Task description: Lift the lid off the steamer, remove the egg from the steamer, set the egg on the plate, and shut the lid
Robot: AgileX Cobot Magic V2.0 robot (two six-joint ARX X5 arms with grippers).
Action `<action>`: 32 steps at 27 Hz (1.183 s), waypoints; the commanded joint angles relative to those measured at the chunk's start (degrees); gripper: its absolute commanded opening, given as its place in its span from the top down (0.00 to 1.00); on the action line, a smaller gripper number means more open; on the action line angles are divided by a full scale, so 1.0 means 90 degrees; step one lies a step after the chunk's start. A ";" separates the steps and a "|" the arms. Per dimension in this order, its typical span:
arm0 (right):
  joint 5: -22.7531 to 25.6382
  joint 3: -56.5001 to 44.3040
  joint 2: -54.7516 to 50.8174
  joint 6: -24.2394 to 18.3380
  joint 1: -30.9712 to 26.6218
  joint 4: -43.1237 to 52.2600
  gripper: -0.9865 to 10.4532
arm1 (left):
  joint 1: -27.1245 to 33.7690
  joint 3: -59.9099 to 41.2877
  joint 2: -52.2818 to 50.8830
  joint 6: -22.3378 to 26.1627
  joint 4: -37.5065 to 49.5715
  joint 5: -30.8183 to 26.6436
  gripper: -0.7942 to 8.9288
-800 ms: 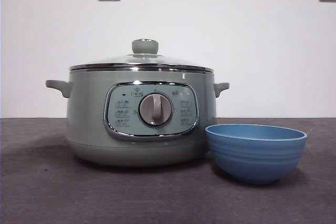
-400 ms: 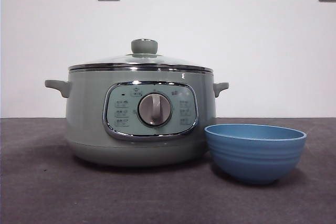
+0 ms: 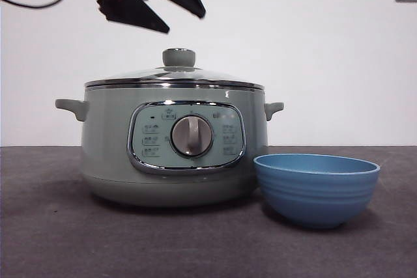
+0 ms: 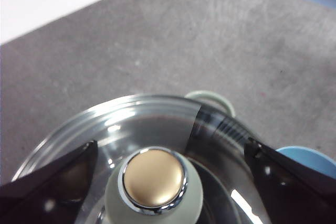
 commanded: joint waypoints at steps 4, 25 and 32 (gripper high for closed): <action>-0.0027 0.0015 0.0007 0.0015 0.0010 0.0034 0.47 | -0.0036 -0.0017 0.0369 0.0083 0.0058 -0.0119 0.43; 0.0257 0.0015 0.0007 0.0015 0.0010 0.0032 0.47 | -0.0044 -0.0017 0.0699 0.0051 0.0015 -0.0211 0.93; 0.0260 0.0015 0.0007 0.0015 0.0010 0.0034 0.47 | -0.0041 0.0202 0.0415 0.0000 -0.0012 -0.0204 0.93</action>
